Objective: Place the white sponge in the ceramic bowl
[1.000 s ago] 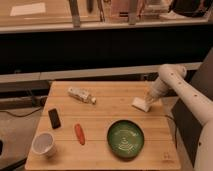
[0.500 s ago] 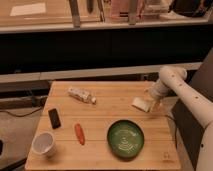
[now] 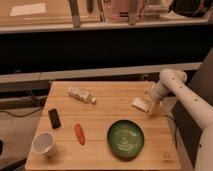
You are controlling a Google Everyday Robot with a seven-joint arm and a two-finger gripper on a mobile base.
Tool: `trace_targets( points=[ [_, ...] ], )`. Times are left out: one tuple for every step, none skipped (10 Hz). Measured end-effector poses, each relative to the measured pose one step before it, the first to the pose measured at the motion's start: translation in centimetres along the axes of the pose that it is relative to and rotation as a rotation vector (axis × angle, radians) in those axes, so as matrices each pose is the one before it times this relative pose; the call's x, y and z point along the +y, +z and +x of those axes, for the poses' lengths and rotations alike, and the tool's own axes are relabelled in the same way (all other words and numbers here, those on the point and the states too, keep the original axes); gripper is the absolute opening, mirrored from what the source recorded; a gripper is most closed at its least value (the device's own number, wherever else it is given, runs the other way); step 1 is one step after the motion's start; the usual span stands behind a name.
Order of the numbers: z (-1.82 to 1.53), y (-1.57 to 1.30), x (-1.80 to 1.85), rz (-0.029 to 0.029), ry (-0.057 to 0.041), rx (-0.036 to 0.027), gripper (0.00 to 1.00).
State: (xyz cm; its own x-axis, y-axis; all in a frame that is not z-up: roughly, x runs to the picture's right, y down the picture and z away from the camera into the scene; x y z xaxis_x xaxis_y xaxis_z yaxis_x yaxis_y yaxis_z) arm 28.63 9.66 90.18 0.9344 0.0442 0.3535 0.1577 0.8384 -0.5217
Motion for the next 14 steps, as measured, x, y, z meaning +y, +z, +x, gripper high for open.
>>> trace_targets(
  points=[
    [0.316,0.502,-0.064,-0.00581,0.00484,-0.01989,0.8],
    [0.129,0.445,-0.065,-0.00831,0.00338,-0.01041,0.8],
    [0.002,0.34,-0.107,-0.00639,0.00117,-0.00635,0.8],
    [-0.081,0.364,-0.144,-0.00754,0.0,-0.00814,0.78],
    [-0.087,0.263,-0.068,-0.00643,-0.00024,-0.0089,0.71],
    [-0.067,0.252,0.065,-0.00584,-0.00074,-0.00907,0.62],
    [-0.087,0.153,-0.01,-0.00429,-0.00127,-0.00678,0.53],
    [-0.228,0.275,-0.058,-0.00718,-0.00146,-0.00978,0.41],
    [-0.093,0.101,0.008,-0.00416,-0.00167,-0.00429,0.31],
    [0.0,0.008,0.055,-0.00229,0.00034,-0.00245,0.21],
    [-0.047,0.019,0.046,-0.00261,-0.00141,-0.00145,0.09],
    [-0.055,-0.038,0.06,-0.00073,-0.00174,-0.00068,0.03],
    [-0.094,-0.202,0.102,0.00057,-0.00302,0.00067,0.0],
    [-0.535,-0.637,0.191,0.00283,-0.01051,-0.00211,0.0]
  ],
)
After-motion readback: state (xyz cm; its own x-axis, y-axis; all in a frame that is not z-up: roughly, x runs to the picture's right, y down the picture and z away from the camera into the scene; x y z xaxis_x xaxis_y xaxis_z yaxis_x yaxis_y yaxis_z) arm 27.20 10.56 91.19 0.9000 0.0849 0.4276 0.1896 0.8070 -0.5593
